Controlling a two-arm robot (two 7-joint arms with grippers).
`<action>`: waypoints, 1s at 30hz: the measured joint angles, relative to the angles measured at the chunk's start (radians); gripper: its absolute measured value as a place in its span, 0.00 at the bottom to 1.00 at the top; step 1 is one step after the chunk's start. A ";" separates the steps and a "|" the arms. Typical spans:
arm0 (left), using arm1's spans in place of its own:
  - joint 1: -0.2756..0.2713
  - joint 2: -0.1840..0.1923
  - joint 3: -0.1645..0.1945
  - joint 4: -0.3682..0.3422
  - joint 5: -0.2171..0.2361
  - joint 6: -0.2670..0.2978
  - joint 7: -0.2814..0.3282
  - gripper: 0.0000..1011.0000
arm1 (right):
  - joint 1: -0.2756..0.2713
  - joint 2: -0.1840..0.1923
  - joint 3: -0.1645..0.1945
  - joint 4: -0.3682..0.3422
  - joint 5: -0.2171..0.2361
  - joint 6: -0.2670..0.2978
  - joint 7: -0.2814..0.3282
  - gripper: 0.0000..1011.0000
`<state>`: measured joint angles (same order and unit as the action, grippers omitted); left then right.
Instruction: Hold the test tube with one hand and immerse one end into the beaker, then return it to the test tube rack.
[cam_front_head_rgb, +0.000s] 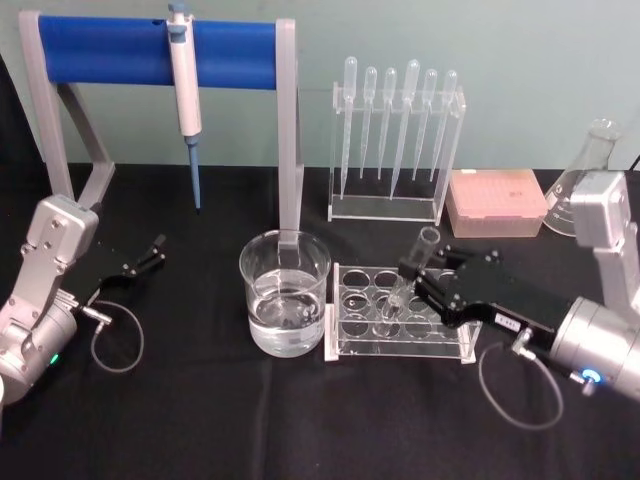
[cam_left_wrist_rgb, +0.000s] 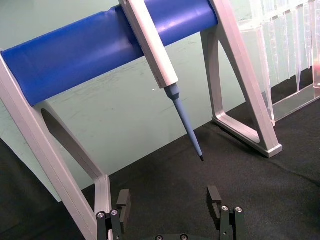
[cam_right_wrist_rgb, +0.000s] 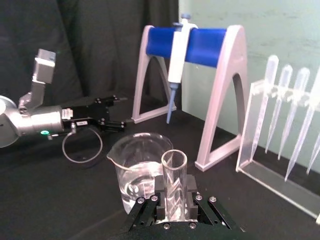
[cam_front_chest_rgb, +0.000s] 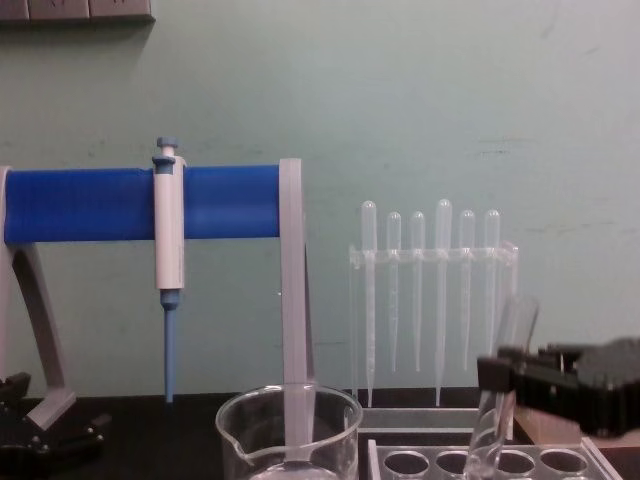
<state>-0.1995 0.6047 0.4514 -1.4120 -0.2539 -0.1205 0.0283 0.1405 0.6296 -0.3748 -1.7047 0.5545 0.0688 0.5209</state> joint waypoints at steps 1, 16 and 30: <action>0.000 0.000 0.000 0.000 0.000 0.000 0.000 0.99 | 0.004 0.005 0.001 -0.006 0.001 0.007 0.003 0.24; 0.000 0.000 0.000 0.000 0.000 0.000 0.000 0.99 | 0.112 0.112 0.019 -0.148 0.070 0.169 0.026 0.24; 0.000 0.000 0.000 0.000 0.000 0.000 0.000 0.99 | 0.188 0.141 -0.004 -0.159 0.108 0.217 0.019 0.24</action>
<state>-0.1995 0.6047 0.4514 -1.4120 -0.2539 -0.1205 0.0283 0.3286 0.7703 -0.3784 -1.8636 0.6625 0.2860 0.5397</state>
